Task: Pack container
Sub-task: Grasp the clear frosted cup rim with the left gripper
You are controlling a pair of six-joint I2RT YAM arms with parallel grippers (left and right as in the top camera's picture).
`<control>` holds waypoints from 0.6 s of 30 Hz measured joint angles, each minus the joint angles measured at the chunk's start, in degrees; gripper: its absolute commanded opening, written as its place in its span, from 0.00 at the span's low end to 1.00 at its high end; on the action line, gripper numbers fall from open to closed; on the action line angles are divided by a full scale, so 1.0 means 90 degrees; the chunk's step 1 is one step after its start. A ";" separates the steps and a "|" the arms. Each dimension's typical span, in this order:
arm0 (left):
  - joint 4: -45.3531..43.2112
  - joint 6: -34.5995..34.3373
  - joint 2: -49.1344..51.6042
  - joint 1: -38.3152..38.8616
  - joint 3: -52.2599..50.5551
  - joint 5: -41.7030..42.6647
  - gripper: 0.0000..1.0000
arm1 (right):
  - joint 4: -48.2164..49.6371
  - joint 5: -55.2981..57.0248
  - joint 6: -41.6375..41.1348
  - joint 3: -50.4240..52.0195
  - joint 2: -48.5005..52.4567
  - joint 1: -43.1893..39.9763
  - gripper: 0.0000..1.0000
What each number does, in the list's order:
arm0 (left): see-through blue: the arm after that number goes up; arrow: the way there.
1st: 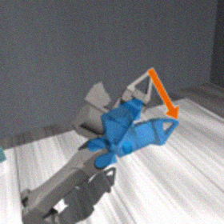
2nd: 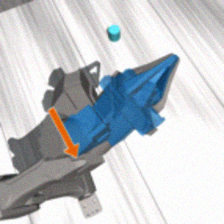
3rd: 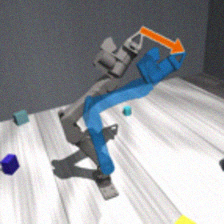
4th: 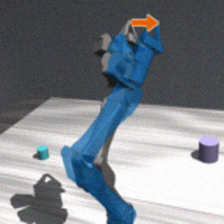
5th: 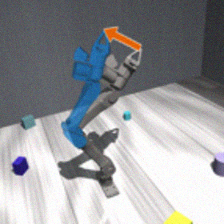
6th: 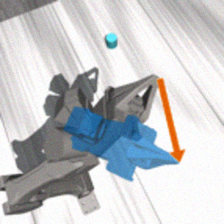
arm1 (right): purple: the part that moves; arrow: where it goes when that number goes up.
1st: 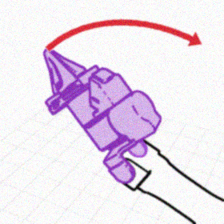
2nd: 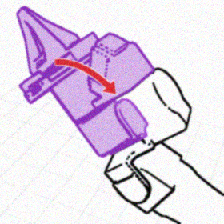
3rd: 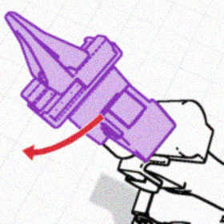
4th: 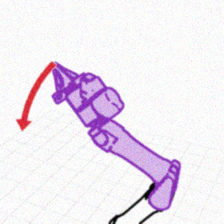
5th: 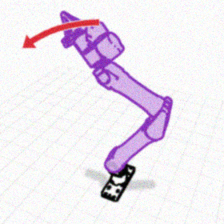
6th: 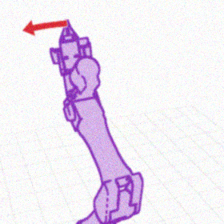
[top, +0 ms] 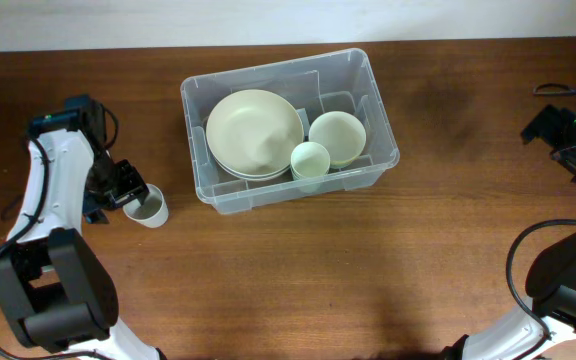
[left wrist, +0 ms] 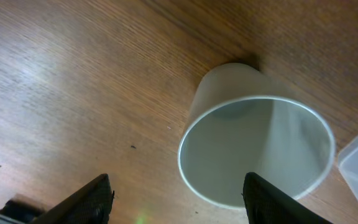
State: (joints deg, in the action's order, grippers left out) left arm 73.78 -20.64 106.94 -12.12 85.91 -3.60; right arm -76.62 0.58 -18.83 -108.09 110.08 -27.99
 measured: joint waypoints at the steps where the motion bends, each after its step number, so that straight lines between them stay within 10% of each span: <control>1: -0.0087 0.0000 0.0000 -0.0002 -0.0090 0.0012 0.69 | 0.0000 0.0000 0.0000 0.0000 0.0002 0.0000 0.99; 10: -0.0396 -0.0027 0.0000 -0.0002 -0.0653 0.0049 0.54 | 0.0000 0.0000 0.0002 0.0000 0.0002 0.0000 0.99; 15: -0.0430 -0.0022 0.0000 -0.0002 -0.0661 0.0051 0.01 | 0.0000 0.0000 0.0005 0.0000 0.0000 0.0000 0.99; 18: -0.0454 -0.0010 -0.0024 0.0000 -0.0653 0.0124 0.01 | 0.0000 0.0000 0.0002 0.0000 0.0002 0.0000 0.99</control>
State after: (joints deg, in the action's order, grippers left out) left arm 69.69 -20.73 106.72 -12.12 80.03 -2.48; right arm -76.62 0.58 -18.81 -108.09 110.10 -27.99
